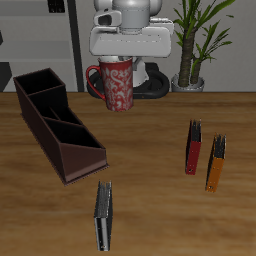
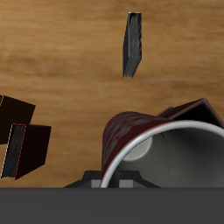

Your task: Place the red mug into the right desk caddy's left compartment

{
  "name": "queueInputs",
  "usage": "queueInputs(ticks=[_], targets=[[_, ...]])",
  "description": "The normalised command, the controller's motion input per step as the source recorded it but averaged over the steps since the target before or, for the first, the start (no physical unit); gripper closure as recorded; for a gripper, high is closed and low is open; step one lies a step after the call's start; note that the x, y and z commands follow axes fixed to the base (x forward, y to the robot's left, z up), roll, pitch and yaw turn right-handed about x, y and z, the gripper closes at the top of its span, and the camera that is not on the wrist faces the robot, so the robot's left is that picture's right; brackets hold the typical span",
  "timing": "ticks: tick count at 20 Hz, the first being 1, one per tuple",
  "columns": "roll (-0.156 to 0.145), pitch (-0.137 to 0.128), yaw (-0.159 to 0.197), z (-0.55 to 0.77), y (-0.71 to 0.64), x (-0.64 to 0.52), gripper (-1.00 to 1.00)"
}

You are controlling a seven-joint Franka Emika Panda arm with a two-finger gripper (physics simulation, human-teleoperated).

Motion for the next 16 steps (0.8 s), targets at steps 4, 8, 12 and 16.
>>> queueInputs(ticks=[4, 8, 12, 16], targets=[[-0.054, -0.052, 0.060, 0.25, -0.41, -0.35, 1.00], [-0.090, -0.030, -0.006, 0.24, -0.55, -0.18, 1.00], [-0.067, -0.024, 0.005, 0.19, -0.53, -0.04, 1.00], [-0.062, 0.017, 0.012, 0.01, -0.48, 0.13, 1.00]])
